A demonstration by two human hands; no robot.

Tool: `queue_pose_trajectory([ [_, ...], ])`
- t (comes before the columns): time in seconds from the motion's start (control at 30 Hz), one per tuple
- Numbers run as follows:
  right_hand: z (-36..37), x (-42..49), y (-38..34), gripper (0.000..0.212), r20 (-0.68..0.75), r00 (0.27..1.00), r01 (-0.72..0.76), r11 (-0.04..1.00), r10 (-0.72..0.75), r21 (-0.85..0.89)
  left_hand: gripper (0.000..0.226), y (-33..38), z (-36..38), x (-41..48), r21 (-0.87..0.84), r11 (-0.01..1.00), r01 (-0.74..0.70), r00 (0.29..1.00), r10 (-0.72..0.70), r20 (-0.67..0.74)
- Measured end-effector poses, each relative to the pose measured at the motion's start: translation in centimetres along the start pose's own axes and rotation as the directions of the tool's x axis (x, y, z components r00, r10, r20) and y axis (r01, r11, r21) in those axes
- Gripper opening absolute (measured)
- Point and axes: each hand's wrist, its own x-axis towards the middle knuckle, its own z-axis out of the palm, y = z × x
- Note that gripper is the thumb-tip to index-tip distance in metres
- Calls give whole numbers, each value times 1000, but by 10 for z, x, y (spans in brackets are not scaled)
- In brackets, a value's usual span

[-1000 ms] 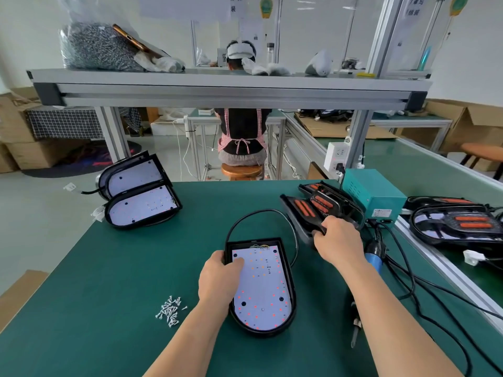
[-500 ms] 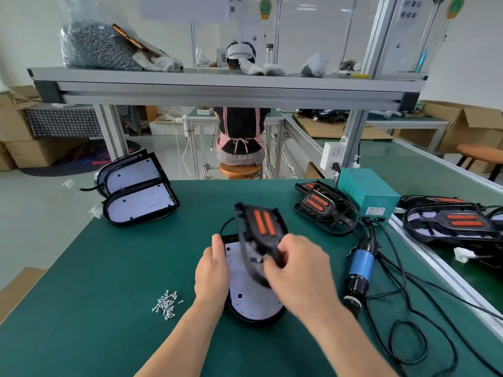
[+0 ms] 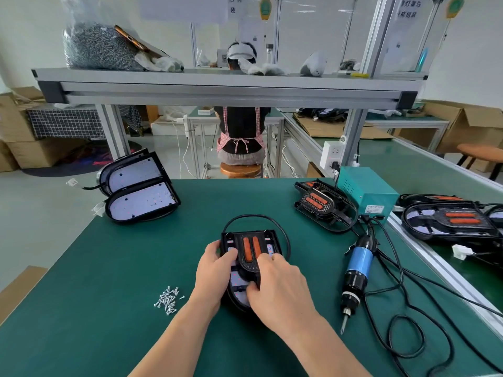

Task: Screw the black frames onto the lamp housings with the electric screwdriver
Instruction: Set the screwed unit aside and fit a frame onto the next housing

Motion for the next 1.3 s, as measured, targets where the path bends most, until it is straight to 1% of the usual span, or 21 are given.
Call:
queue_pose_trajectory([
  [0.07,0,2,2,15,-3,1000,10,1000,-10,-3,37,-1,-2,-1,25,999,-41,999,40,24],
  [0.17,0,2,4,19,2,999,34,999,-34,-11,41,-3,-5,-1,55,996,-70,995,66,73],
  [0.23,0,-1,2,22,-4,997,79,996,-80,-41,32,-5,-6,1,71,994,-82,994,76,82],
  [0.27,-1,-2,3,25,-30,995,90,996,-90,1,26,-6,-6,2,67,993,-92,994,88,72],
  [0.3,-2,-1,6,31,-75,995,74,992,-67,98,21,-8,-6,3,54,993,-104,993,101,56],
  [0.37,-4,7,19,31,-222,970,-10,931,97,365,18,-10,-7,4,8,993,-115,992,114,48],
  [0.4,-4,12,29,23,-299,931,-43,876,209,480,20,-11,-7,5,-26,994,-109,992,110,61],
  [0.43,-4,18,39,15,-316,894,-90,819,316,566,22,-12,-8,5,-60,993,-97,992,102,80],
  [0.47,-1,24,47,18,-272,878,-155,772,394,616,24,-13,-10,6,-91,992,-84,991,93,99],
  [0.5,3,29,54,27,-199,889,-214,757,413,617,25,-13,-12,6,-117,990,-74,990,87,114],
  [0.57,18,36,62,38,-39,941,-267,808,336,526,27,-13,-16,5,-161,985,-62,988,84,130],
  [0.63,32,39,62,36,76,975,-223,918,210,329,28,-12,-19,5,-207,977,-57,989,84,123],
  [0.7,40,39,60,30,97,986,-149,974,134,171,28,-11,-20,5,-258,965,-48,990,80,113],
  [0.73,40,37,59,27,73,990,-131,979,121,156,28,-10,-20,4,-274,961,-42,991,74,108],
  [0.9,42,18,52,17,-28,999,-36,986,41,165,17,-3,-19,3,-370,928,36,998,-11,68],
  [1.03,44,0,37,12,-44,991,133,980,-127,151,27,6,-25,8,-528,805,269,963,-236,132],
  [1.1,43,-2,34,19,-22,978,206,964,-206,170,32,8,-26,8,-545,779,311,950,-268,160],
  [1.17,40,-4,34,22,-24,983,181,931,-183,318,36,12,-20,8,-544,793,272,962,-235,139],
  [1.2,39,-4,35,18,-37,990,139,905,-135,403,35,13,-15,8,-544,804,240,971,-207,121],
  [1.27,38,-4,38,8,-26,999,36,854,-26,519,27,16,-5,7,-547,813,200,980,-178,94],
  [1.3,36,-4,39,10,-14,1000,4,830,5,557,21,16,-1,7,-541,817,202,979,-185,86],
])
